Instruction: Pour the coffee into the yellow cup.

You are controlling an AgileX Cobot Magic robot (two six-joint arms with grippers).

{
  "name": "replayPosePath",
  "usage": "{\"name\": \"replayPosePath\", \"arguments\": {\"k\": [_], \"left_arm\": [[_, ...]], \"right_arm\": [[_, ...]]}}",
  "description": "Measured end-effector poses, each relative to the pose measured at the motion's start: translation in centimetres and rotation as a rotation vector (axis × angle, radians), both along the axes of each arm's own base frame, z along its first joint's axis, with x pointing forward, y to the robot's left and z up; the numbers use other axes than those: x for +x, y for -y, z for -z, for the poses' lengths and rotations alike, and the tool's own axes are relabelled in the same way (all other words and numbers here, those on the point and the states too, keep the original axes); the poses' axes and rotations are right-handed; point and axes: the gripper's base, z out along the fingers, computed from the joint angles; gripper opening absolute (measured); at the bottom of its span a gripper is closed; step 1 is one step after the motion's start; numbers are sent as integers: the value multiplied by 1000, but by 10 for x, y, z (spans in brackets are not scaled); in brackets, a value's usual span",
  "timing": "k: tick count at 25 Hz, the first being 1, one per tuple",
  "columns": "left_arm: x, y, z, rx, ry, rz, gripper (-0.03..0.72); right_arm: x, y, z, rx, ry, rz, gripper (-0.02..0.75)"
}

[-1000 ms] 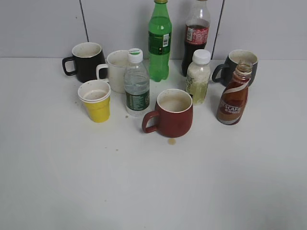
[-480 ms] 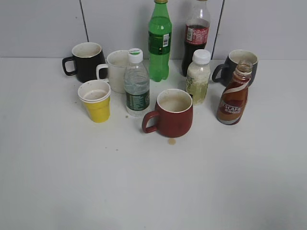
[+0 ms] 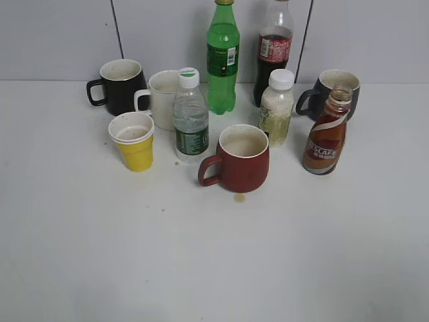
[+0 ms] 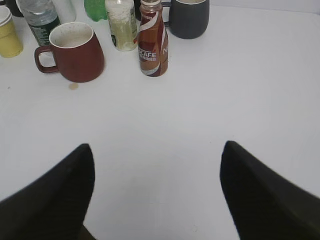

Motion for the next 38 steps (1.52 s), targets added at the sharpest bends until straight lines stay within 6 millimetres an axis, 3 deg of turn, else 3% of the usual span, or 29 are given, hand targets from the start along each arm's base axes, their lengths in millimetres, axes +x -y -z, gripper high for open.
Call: {"name": "replayPosePath", "arguments": {"k": [5,11,16,22,25,26,27,29,33,38], "left_arm": [[0,2,-6,-24,43,36,240],[23,3,-29,-20,245,47,240],[74,6,-43,-11,436,52,241],[144,11,-42,-3,500,67,241],[196,15,-17,-5,440,76,241],[201,16,-14,-5,436,76,241],[222,18,1,-5,432,83,241],[241,21,16,8,444,107,241],[268,31,52,49,434,211,241],[283,46,98,77,335,365,242]], "right_arm": [[1,-1,-7,16,39,-1,586],[24,0,-29,23,170,19,586],[64,1,-32,20,227,48,586],[118,-1,-31,-5,287,61,587],[151,-2,-24,-15,279,90,587],[164,-3,-18,-14,264,102,587],[173,-3,-16,-16,274,111,587],[194,-6,-4,-32,262,111,587],[224,-22,12,-48,326,71,586],[250,-48,42,-82,349,-13,586]]}}
